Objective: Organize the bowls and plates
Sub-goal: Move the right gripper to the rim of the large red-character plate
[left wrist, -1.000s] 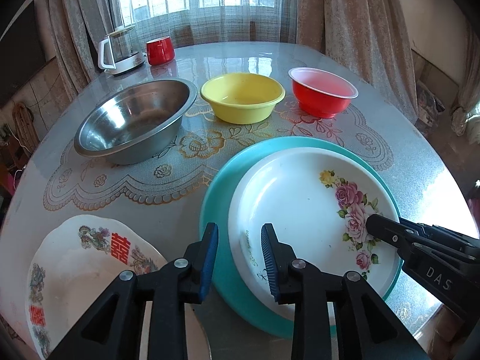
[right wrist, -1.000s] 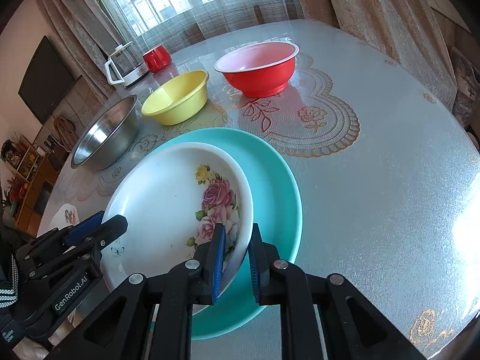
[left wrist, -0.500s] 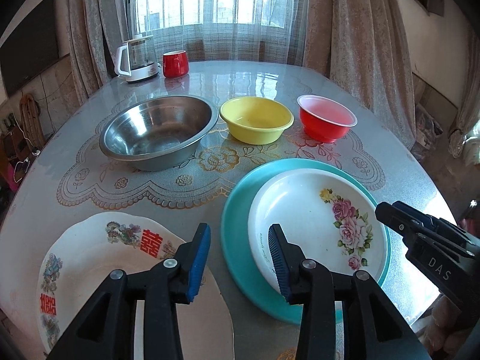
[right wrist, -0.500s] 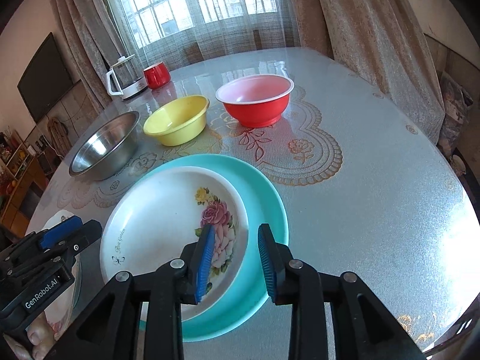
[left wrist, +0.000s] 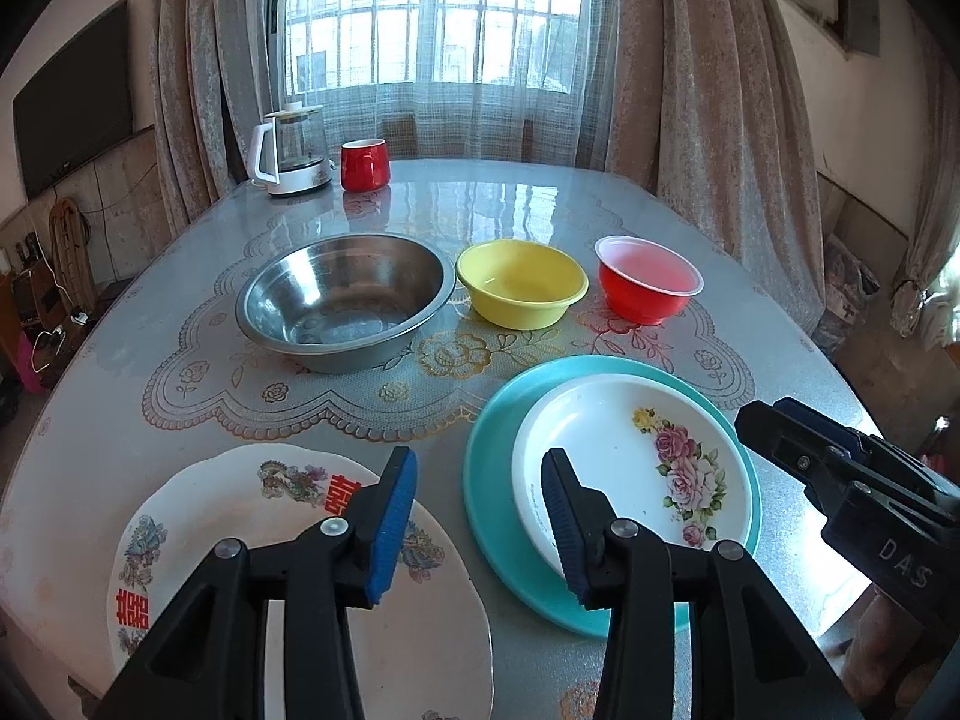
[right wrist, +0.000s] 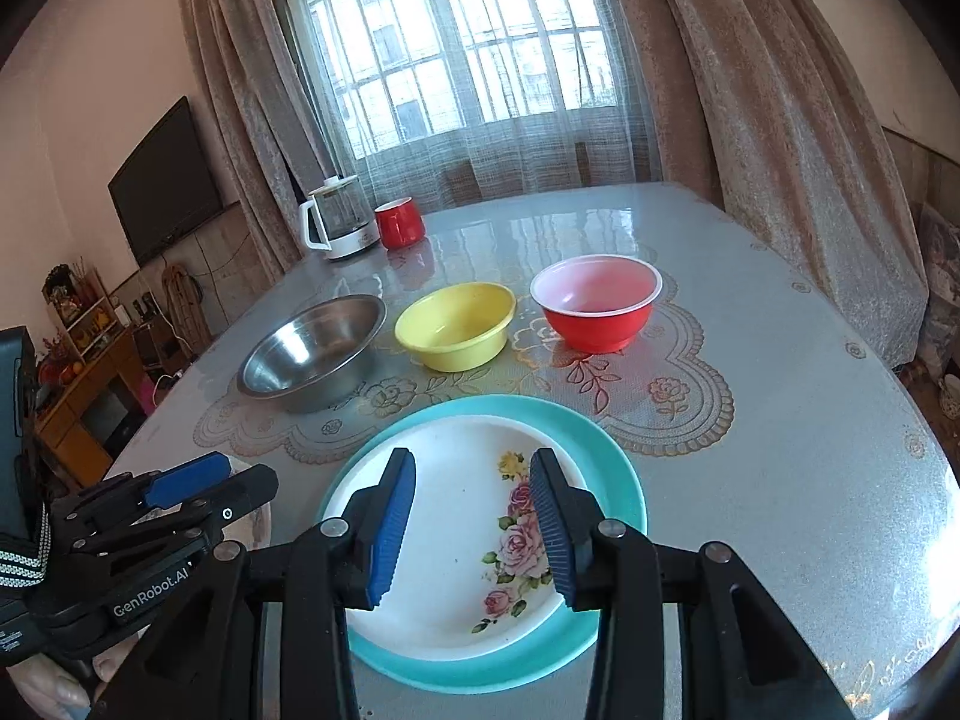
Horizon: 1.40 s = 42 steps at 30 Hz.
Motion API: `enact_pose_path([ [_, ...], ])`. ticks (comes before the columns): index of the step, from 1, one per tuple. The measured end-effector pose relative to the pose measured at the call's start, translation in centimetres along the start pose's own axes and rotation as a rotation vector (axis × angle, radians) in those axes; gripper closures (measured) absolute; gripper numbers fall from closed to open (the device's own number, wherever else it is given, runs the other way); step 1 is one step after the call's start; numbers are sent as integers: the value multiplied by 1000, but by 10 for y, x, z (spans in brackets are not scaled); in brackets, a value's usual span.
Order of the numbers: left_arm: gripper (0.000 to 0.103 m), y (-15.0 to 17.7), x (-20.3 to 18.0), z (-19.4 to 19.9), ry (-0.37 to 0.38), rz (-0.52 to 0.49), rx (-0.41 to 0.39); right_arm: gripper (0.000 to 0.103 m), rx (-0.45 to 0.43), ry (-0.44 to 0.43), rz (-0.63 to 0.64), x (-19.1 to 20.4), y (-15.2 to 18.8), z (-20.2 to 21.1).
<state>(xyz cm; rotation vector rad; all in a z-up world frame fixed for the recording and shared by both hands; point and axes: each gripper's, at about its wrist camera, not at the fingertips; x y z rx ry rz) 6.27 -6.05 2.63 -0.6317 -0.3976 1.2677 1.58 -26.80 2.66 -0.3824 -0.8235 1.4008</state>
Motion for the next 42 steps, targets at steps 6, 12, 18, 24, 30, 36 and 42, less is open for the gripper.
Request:
enact_pose_path([
  [6, 57, 2, 5, 4, -6, 11, -3, 61, 33, -36, 5, 4, 7, -3],
  [12, 56, 5, 19, 9, -14, 46, -1, 61, 72, -32, 6, 7, 10, -10],
  [18, 56, 5, 38, 14, -38, 95, -5, 59, 112, -63, 44, 20, 17, -18],
  [24, 56, 10, 64, 13, -31, 144, 17, 57, 165, -118, 78, 40, 22, -27],
  [30, 56, 18, 93, 24, -47, 187, -5, 57, 206, -190, 98, 57, 26, -37],
  [36, 56, 26, 125, 42, -66, 234, -39, 57, 253, -241, 92, 67, 32, -50],
  [42, 56, 47, 169, 53, -68, 313, -47, 56, 284, -293, 101, 78, 34, -56],
])
Point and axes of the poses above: each gripper's, at about its wrist camera, not at the fingertips, and z roughly against the way its jaws point, x to its left, y to its underside, and after that the axes turned 7 degrees about x, right-handed
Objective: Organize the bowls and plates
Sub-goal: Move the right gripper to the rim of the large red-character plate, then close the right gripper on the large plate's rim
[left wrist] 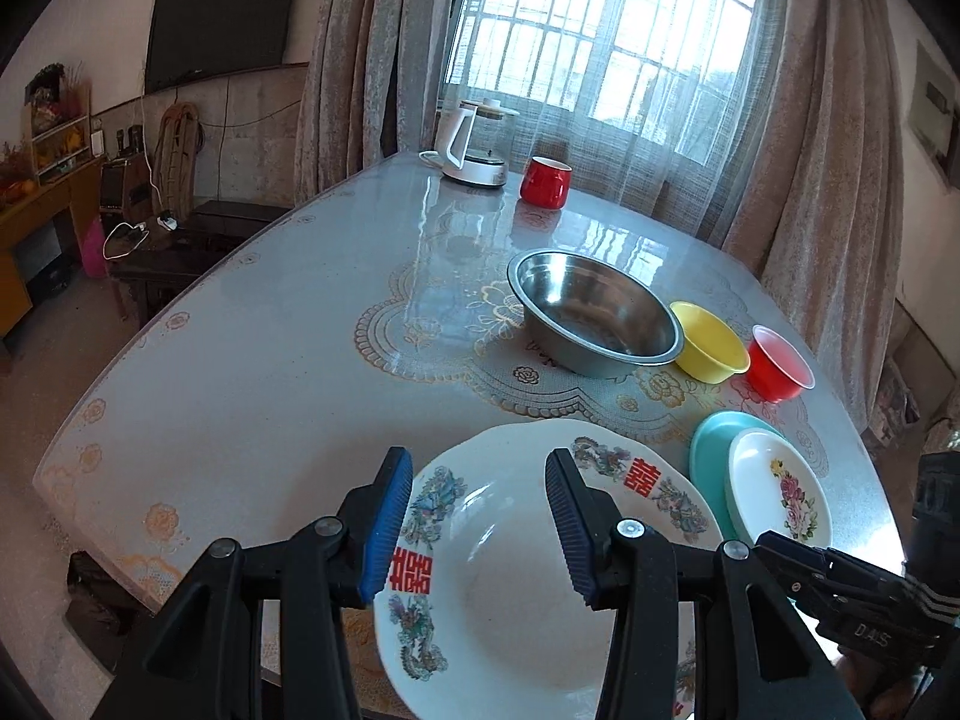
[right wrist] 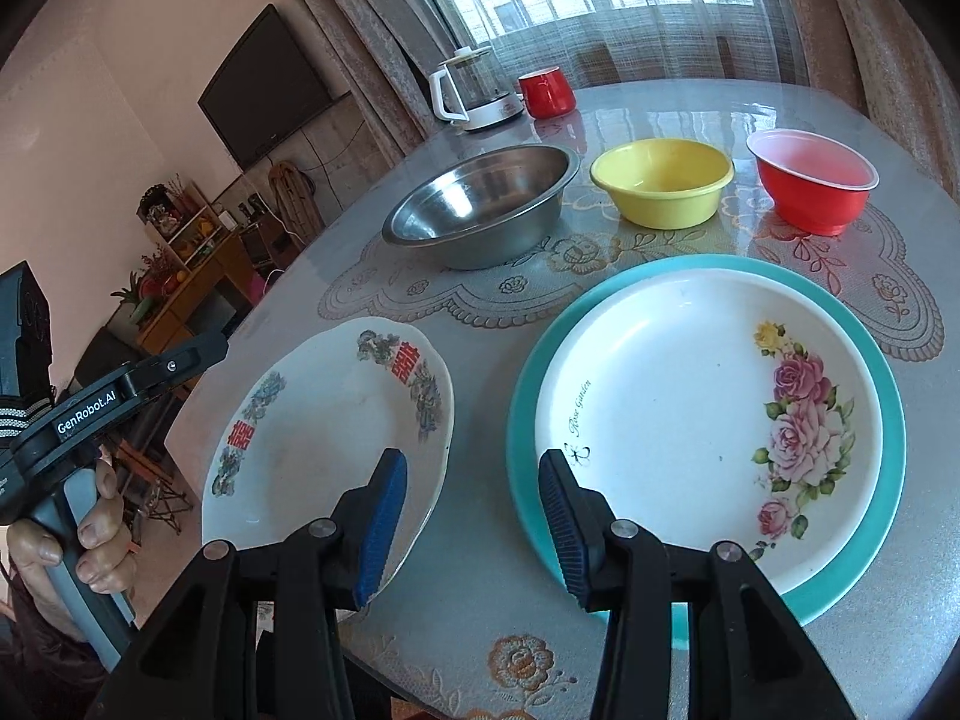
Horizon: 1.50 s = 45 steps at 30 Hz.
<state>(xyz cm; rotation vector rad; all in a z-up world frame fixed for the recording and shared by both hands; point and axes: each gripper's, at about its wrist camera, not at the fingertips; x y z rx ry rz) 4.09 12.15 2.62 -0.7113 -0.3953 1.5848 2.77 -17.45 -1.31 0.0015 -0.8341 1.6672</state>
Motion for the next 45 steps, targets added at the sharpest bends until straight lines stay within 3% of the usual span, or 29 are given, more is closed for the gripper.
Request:
enact_pose_path([
  [11, 56, 29, 53, -6, 67, 62, 33, 56, 71, -36, 59, 19, 3, -19],
  [22, 58, 43, 58, -33, 145, 84, 86, 56, 111, -19, 90, 29, 2, -37],
  [24, 59, 42, 56, -37, 163, 85, 93, 61, 119, -2, 98, 31, 2, -41],
  [29, 66, 39, 42, -46, 158, 36, 107, 76, 129, 4, 90, 28, 2, -51],
  [37, 68, 36, 28, -58, 96, -10, 124, 77, 128, -53, 79, 17, 2, -49],
  [42, 67, 36, 20, -58, 40, -42, 123, 77, 124, -31, 109, 22, 4, -47],
  [45, 68, 38, 19, -56, 43, -34, 137, 80, 116, -24, 92, 20, 6, -45],
])
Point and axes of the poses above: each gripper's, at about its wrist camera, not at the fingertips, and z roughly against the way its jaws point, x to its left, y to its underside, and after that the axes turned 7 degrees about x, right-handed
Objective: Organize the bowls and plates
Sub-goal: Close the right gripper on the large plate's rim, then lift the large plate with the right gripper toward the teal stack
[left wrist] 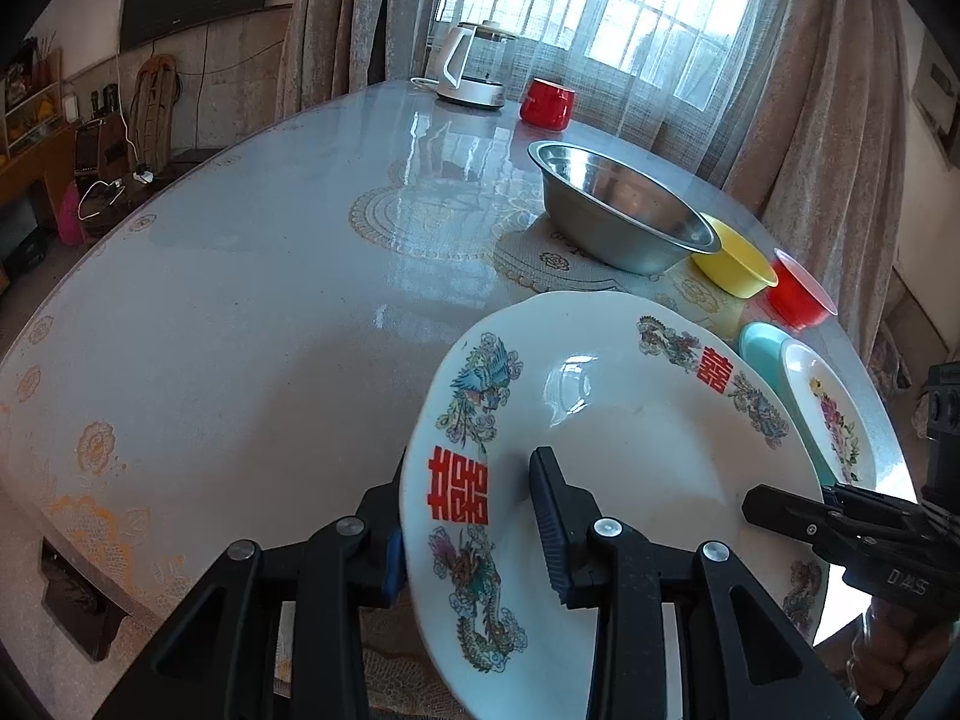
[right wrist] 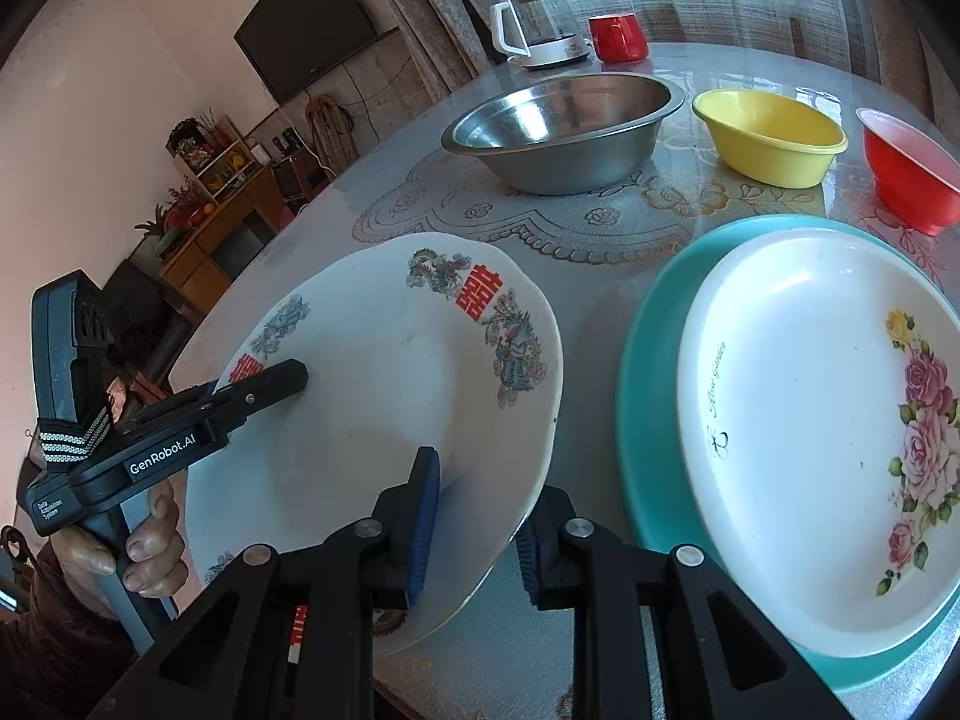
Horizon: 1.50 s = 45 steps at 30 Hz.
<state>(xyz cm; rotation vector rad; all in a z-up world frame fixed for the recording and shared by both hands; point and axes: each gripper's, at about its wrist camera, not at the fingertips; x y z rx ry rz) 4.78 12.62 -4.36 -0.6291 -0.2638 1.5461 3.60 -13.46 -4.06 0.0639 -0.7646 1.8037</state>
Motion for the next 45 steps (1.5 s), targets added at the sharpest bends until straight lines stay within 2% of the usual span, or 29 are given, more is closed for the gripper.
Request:
enact_pose_path([
  [16, 68, 11, -14, 7, 12, -29, 6, 80, -38, 60, 13, 0, 8, 18],
  [28, 68, 11, -17, 14, 69, -20, -11, 80, -59, 57, -1, -3, 7, 26],
  [45, 68, 0, -37, 25, 104, -49, -49, 80, -132, 64, -7, -5, 5, 53],
])
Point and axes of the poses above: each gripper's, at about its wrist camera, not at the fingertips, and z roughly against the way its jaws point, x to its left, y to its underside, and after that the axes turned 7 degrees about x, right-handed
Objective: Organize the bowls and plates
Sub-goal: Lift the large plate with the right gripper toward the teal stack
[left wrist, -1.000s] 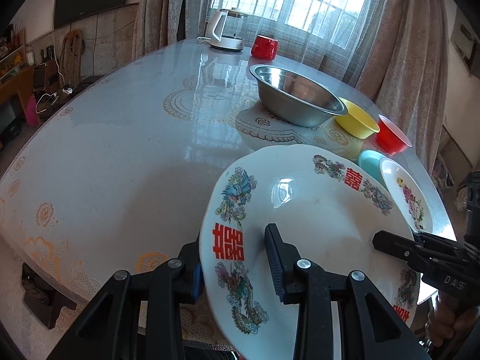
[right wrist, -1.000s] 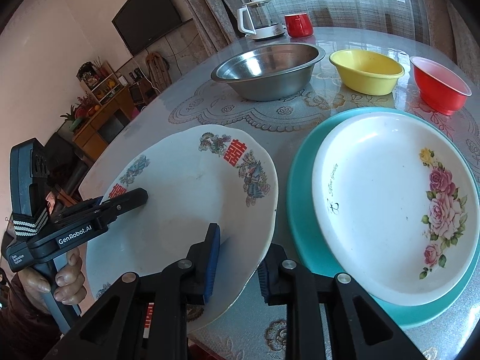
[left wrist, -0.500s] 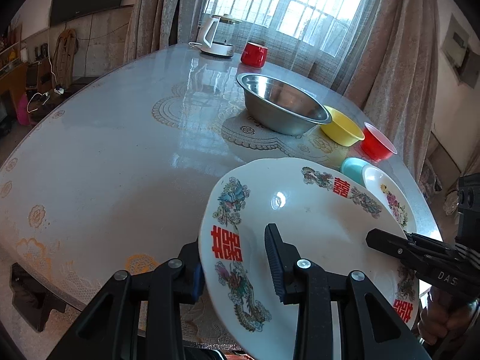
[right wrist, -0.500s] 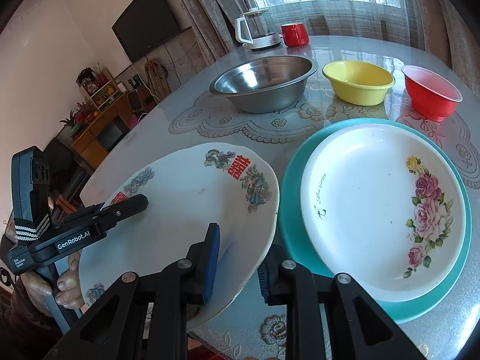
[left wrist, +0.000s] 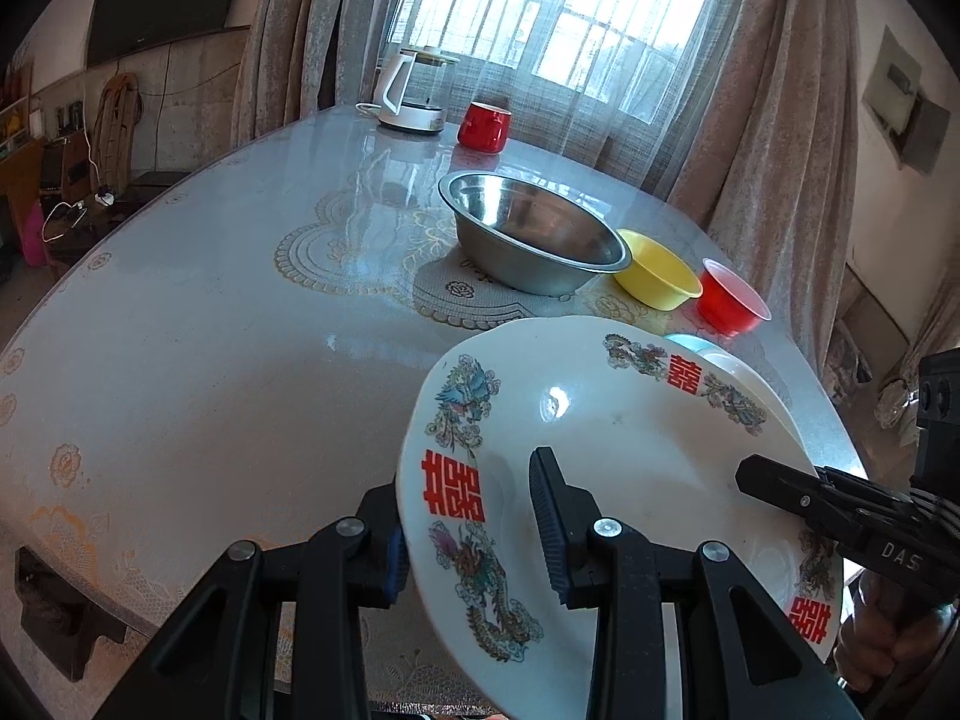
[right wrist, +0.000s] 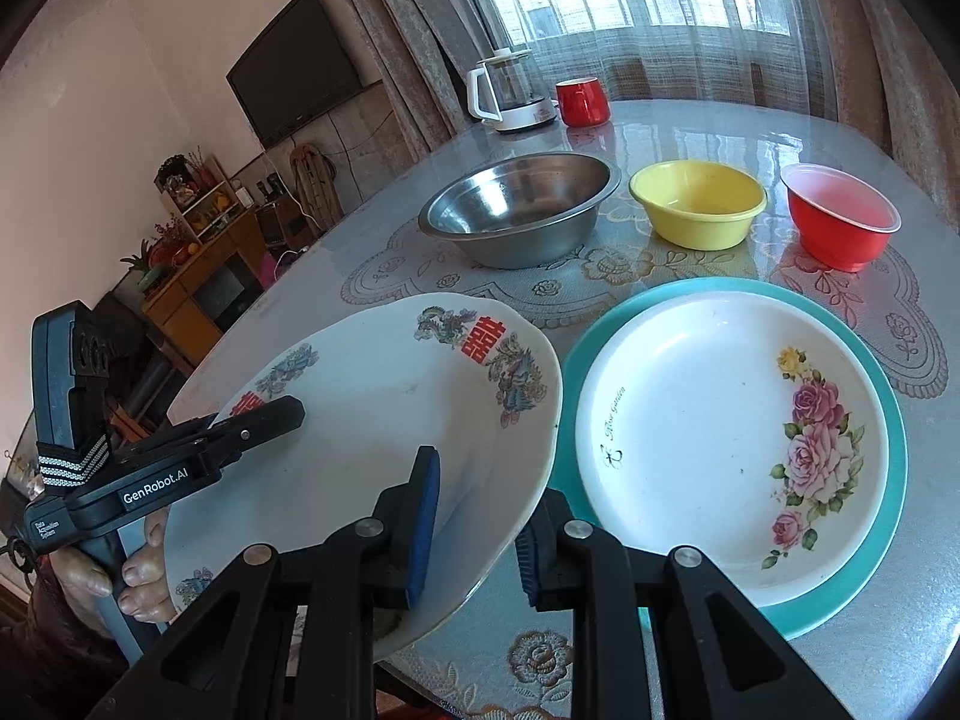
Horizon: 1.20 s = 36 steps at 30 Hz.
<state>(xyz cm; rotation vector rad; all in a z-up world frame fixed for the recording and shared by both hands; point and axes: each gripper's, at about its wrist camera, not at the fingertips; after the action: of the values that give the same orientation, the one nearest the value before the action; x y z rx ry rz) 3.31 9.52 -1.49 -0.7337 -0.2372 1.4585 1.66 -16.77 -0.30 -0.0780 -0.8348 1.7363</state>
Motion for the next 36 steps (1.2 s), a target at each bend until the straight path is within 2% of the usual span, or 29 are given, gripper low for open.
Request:
enact_pose_path([
  [17, 68, -22, -45, -10, 55, -76, -2, 80, -79, 36, -79, -28, -2, 35],
  [36, 68, -50, -114, -35, 136, -188, 36, 80, -134, 129, -204, -81, 2, 71],
])
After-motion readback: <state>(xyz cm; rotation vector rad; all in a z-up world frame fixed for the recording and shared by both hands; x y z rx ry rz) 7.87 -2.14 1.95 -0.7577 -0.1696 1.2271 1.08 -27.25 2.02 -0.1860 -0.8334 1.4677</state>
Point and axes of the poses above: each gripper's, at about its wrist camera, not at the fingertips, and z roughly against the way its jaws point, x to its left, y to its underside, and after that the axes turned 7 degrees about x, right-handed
